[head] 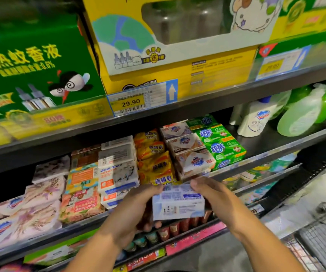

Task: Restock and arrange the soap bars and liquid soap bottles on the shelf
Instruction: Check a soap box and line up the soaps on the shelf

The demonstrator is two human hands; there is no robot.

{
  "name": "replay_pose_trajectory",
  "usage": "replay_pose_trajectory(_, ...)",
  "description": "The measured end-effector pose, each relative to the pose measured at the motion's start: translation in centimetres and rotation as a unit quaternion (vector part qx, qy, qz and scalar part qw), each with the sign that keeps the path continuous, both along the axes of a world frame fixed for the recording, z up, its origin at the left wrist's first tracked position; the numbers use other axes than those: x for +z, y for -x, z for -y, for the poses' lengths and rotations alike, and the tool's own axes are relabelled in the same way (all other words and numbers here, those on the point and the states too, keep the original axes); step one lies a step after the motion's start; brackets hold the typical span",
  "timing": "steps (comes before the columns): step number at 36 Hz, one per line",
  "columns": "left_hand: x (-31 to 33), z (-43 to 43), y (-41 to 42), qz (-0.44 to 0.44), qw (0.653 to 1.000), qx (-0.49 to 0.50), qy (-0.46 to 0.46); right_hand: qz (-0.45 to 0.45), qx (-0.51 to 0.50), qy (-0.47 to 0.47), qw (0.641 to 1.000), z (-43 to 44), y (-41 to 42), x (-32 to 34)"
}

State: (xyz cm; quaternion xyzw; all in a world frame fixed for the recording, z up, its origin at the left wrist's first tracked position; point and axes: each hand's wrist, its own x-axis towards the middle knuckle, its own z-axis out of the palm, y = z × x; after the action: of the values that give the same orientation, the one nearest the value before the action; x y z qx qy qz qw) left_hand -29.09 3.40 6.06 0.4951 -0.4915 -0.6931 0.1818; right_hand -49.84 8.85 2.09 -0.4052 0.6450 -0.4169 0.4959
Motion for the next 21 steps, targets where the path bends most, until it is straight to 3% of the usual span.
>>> replay_pose_trajectory(3,0.5,0.7,0.0,0.007,0.998,-0.006,0.057,-0.005,-0.008,0.015,1.0,0.1,0.5,1.1)
replay_pose_trajectory(7,1.2,1.6,-0.8,0.016,0.981,-0.036,0.189,0.103,-0.009,-0.012,0.995,1.1,0.7,2.9)
replay_pose_trajectory(11,1.3,2.4,-2.8,0.027,0.951,-0.033,0.305,0.121,0.02,-0.029,0.992,2.8,-0.2,4.0)
replay_pose_trajectory(19,0.9,2.6,-8.4,0.018,0.873,0.026,0.488,0.127,0.093,0.064,0.985,5.9,-5.5,5.2)
replay_pose_trajectory(21,1.1,2.8,-10.3,0.051,0.877,0.005,0.479,0.131,0.106,0.086,0.982,6.6,-7.3,5.4)
